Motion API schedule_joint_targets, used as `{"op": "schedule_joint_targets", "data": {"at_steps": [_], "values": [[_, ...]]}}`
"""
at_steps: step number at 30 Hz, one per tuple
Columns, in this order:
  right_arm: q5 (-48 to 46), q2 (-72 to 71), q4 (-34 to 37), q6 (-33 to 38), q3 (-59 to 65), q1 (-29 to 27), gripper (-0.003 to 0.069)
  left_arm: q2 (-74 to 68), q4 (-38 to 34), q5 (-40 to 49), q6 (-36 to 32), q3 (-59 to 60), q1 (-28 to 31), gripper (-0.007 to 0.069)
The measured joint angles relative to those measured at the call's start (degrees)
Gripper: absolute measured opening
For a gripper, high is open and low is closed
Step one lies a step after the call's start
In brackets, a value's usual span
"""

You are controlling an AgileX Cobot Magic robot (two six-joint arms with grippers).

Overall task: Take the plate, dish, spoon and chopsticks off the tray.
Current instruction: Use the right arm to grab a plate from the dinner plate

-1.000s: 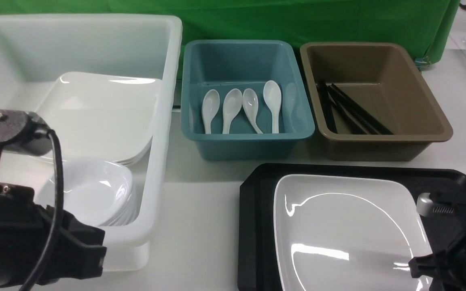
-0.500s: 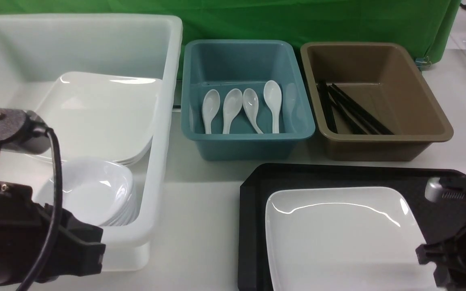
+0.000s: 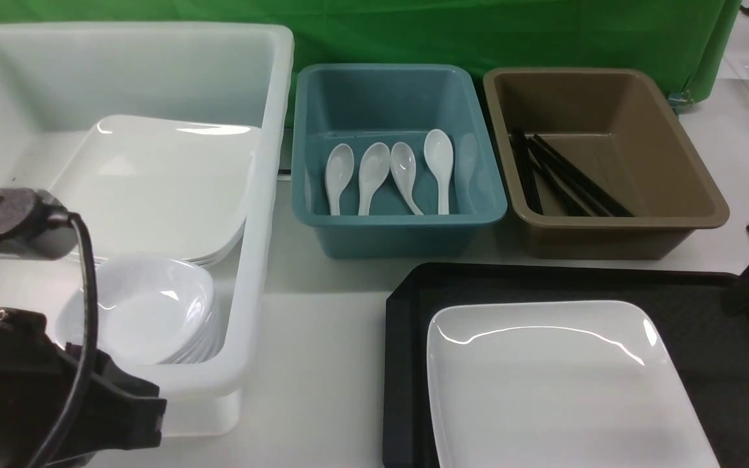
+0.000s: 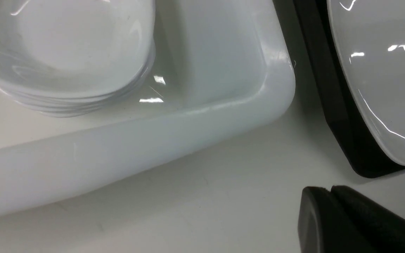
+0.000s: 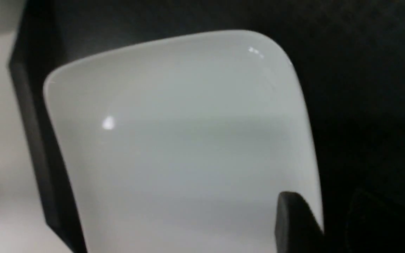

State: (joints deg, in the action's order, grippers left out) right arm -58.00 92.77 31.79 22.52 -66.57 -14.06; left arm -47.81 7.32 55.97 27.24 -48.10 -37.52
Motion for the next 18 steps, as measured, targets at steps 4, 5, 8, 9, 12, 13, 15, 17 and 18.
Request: {"op": "schedule_joint_targets", "data": {"at_steps": [4,5,8,9,12,13,15,17,18], "values": [[-2.0,6.2,2.2,3.8,-3.5,-1.1,0.0278,0.0,-0.1,0.0,0.2,0.0,0.0,0.0008],[-2.2,9.4,2.6,6.6,-5.0,-0.6,0.0328,0.0,0.0,0.0,0.2,0.0,0.0,0.0008],[-1.4,13.5,2.9,10.4,-7.3,1.1,0.0407,0.0,0.3,0.0,0.2,0.0,0.0,0.0008],[-0.5,14.8,3.0,11.5,-8.1,1.9,0.0437,0.0,0.5,0.0,0.2,0.0,0.0,0.0008],[2.9,18.5,3.1,12.9,-10.3,4.0,0.0501,0.0,0.5,0.0,0.2,0.0,0.0,0.0008],[3.5,19.5,3.1,12.9,-11.0,4.4,0.0508,0.0,0.5,0.0,0.2,0.0,0.0,0.0008],[4.0,21.2,3.1,12.9,-11.9,5.1,0.0514,0.0,0.5,0.0,0.2,0.0,0.0,0.0008],[4.4,22.2,3.1,12.9,-12.3,5.4,0.0517,0.0,0.5,0.0,0.2,0.0,0.0,0.0008],[4.7,23.4,3.1,13.0,-12.7,5.8,0.0517,0.0,0.5,0.0,0.2,0.0,0.0,0.0008]]}}
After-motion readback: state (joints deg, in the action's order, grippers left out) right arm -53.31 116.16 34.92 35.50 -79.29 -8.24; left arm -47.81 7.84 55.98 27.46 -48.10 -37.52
